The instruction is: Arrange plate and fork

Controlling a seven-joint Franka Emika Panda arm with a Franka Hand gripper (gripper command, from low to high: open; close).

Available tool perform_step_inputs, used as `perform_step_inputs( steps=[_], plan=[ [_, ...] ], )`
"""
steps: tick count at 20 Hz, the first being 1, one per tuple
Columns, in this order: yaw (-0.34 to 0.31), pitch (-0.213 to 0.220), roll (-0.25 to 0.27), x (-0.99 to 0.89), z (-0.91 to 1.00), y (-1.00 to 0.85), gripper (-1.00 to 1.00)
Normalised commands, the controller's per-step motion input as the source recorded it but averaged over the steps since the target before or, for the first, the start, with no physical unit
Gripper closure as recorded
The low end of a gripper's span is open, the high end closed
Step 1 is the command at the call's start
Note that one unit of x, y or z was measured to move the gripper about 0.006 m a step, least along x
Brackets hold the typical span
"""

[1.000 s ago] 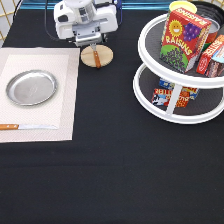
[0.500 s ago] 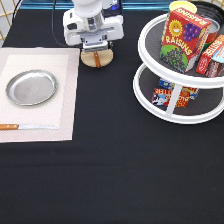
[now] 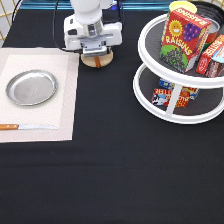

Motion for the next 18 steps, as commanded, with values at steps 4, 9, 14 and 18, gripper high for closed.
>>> perform_step_inputs(
  steps=[4, 9, 14, 18],
  plan=[
    [0.042, -0.069, -0.105, -0.14, -0.35, 0.09, -1.00],
    [0.062, -0.078, -0.148, -0.09, -0.43, 0.15, 1.00],
    [0.077, -0.052, -0.217, -0.01, -0.25, 0.27, 1.00],
    [0.111, -0.023, -0.147, 0.00, -0.06, 0.13, 1.00]
  ],
)
